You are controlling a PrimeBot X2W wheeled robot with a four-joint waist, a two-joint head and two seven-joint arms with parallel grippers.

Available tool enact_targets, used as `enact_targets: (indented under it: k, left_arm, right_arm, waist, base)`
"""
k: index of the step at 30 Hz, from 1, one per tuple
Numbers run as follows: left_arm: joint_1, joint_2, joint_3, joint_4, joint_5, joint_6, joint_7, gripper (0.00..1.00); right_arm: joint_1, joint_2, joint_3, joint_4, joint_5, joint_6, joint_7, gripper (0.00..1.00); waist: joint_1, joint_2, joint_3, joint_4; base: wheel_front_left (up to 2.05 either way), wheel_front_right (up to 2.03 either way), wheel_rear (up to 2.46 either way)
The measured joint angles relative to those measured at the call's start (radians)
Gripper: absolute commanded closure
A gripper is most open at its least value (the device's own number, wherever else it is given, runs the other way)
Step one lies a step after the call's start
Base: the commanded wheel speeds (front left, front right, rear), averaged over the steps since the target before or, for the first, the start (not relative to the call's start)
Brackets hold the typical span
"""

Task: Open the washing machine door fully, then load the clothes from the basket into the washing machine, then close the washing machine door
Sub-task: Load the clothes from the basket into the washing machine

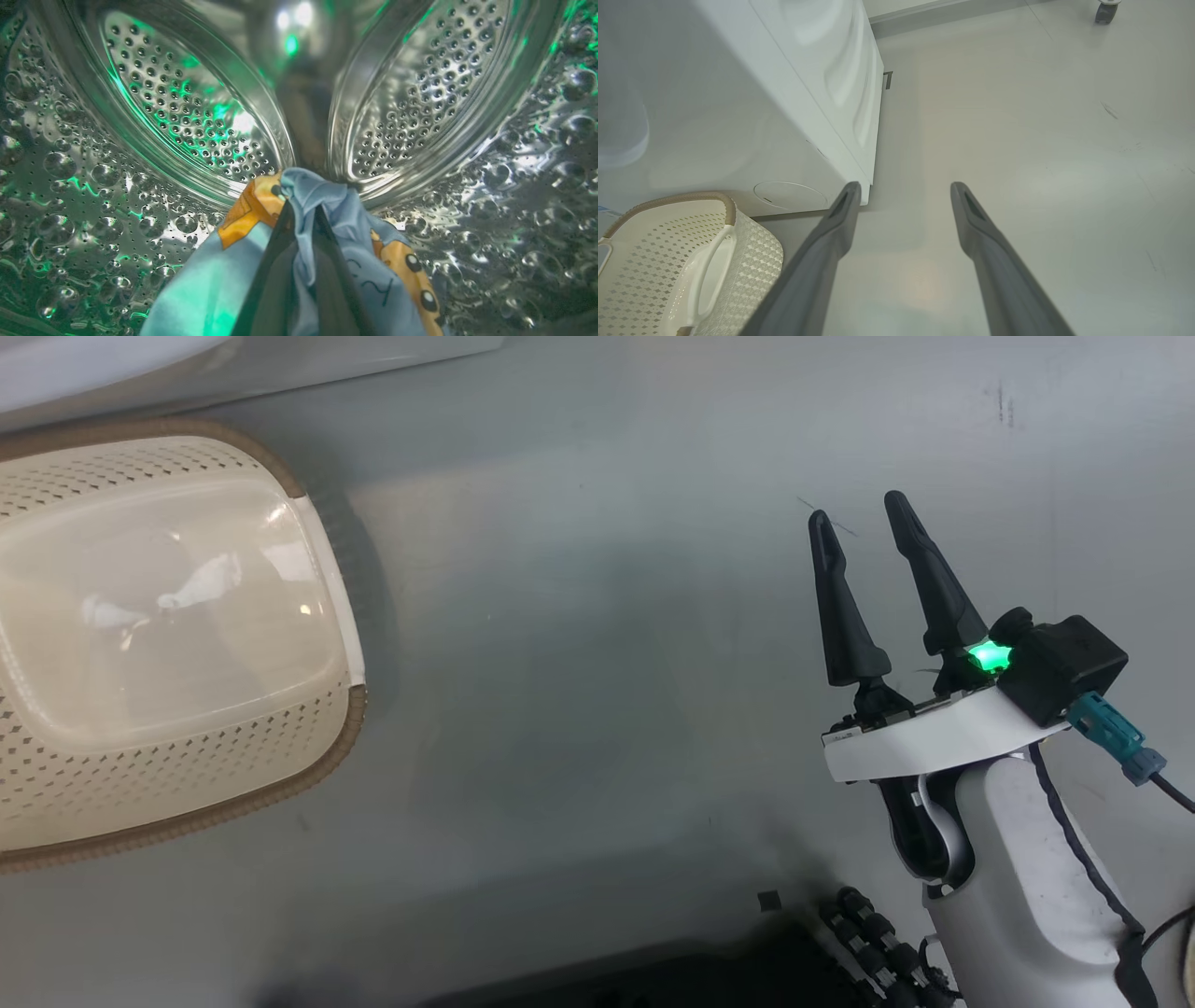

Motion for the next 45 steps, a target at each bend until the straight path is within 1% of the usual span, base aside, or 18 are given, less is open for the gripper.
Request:
enact_targets:
  k: [6, 10, 12, 15, 19, 23, 31, 35, 36, 37, 38, 40, 45]
  left_arm:
    - [-0.097, 0.046, -0.006, -0.003, -0.028, -0.006, 0.057, 1.00]
    - [-0.124, 0.061, -0.002, -0.003, -0.050, -0.007, 0.059, 1.00]
    - [-0.154, 0.071, -0.003, -0.012, -0.057, -0.007, 0.040, 1.00]
    - [-0.199, 0.106, -0.022, -0.058, -0.050, -0.007, -0.021, 1.00]
    - [-0.256, 0.148, -0.069, -0.125, -0.014, -0.007, -0.139, 1.00]
    - [-0.262, 0.161, -0.116, -0.143, 0.001, -0.010, -0.214, 1.00]
    - [-0.247, 0.162, -0.146, -0.058, -0.040, -0.011, -0.234, 1.00]
    - [-0.220, 0.157, -0.143, 0.005, -0.089, -0.011, -0.220, 1.00]
    - [-0.214, 0.152, -0.138, 0.024, -0.105, -0.011, -0.207, 0.85]
    - [-0.206, 0.152, -0.145, 0.033, -0.108, -0.011, -0.207, 0.38]
    - [-0.198, 0.149, -0.143, 0.043, -0.113, -0.011, -0.203, 0.00]
    - [-0.192, 0.145, -0.141, 0.067, -0.138, -0.011, -0.192, 0.00]
    - [-0.189, 0.143, -0.137, 0.097, -0.152, -0.011, -0.189, 0.00]
  right_arm:
    - [-0.011, 0.000, 0.036, 0.000, 0.043, 0.000, 0.000, 0.00]
    - [-0.039, 0.000, 0.053, 0.000, 0.052, 0.000, 0.000, 0.00]
    - [-0.046, 0.000, 0.056, 0.000, 0.059, 0.000, 0.000, 0.00]
    - [-0.051, 0.000, 0.058, 0.001, 0.060, 0.000, 0.000, 0.00]
    - [-0.068, 0.000, 0.058, 0.002, 0.070, 0.000, 0.000, 0.00]
    - [-0.079, 0.000, 0.061, 0.010, 0.077, 0.000, 0.000, 0.00]
    - [-0.088, 0.000, 0.061, 0.018, 0.079, 0.000, 0.000, 0.00]
    - [-0.102, 0.000, 0.061, 0.024, 0.080, 0.000, 0.000, 0.00]
    - [-0.103, 0.000, 0.061, 0.024, 0.081, 0.000, 0.000, 0.00]
    - [-0.103, 0.000, 0.060, 0.026, 0.083, 0.000, 0.000, 0.00]
    - [-0.103, 0.000, 0.059, 0.027, 0.085, 0.000, 0.000, 0.00]
    - [-0.103, 0.000, 0.056, 0.028, 0.085, 0.000, 0.000, 0.00]
    - [-0.104, 0.000, 0.048, 0.031, 0.085, 0.000, 0.000, 0.00]
  waist:
    - [0.0000, 0.0000, 0.045, -0.021]
    - [0.0000, 0.0000, 0.070, -0.039]
    - [0.0000, 0.0000, 0.086, -0.051]
    - [-0.0001, 0.0000, 0.099, -0.062]
    - [-0.0001, 0.0000, 0.113, -0.071]
    - [0.0000, 0.0000, 0.119, -0.076]
    - [-0.0001, 0.0000, 0.116, -0.076]
    - [-0.0001, 0.0000, 0.112, -0.074]
    - [-0.0001, 0.0000, 0.110, -0.074]
    - [0.0000, 0.0000, 0.109, -0.074]
    - [-0.0001, 0.0000, 0.108, -0.073]
    - [-0.0001, 0.0000, 0.105, -0.073]
    - [-0.0001, 0.0000, 0.097, -0.070]
  base:
    - [0.00, 0.00, 0.00]
    - [0.00, 0.00, 0.00]
    - [0.00, 0.00, 0.00]
    - [0.00, 0.00, 0.00]
    - [0.00, 0.00, 0.00]
    - [0.00, 0.00, 0.00]
    - [0.00, 0.00, 0.00]
    - [0.00, 0.00, 0.00]
    - [0.00, 0.00, 0.00]
    - [0.00, 0.00, 0.00]
    - [0.00, 0.00, 0.00]
    - [0.00, 0.00, 0.00]
    - [0.00, 0.00, 0.00]
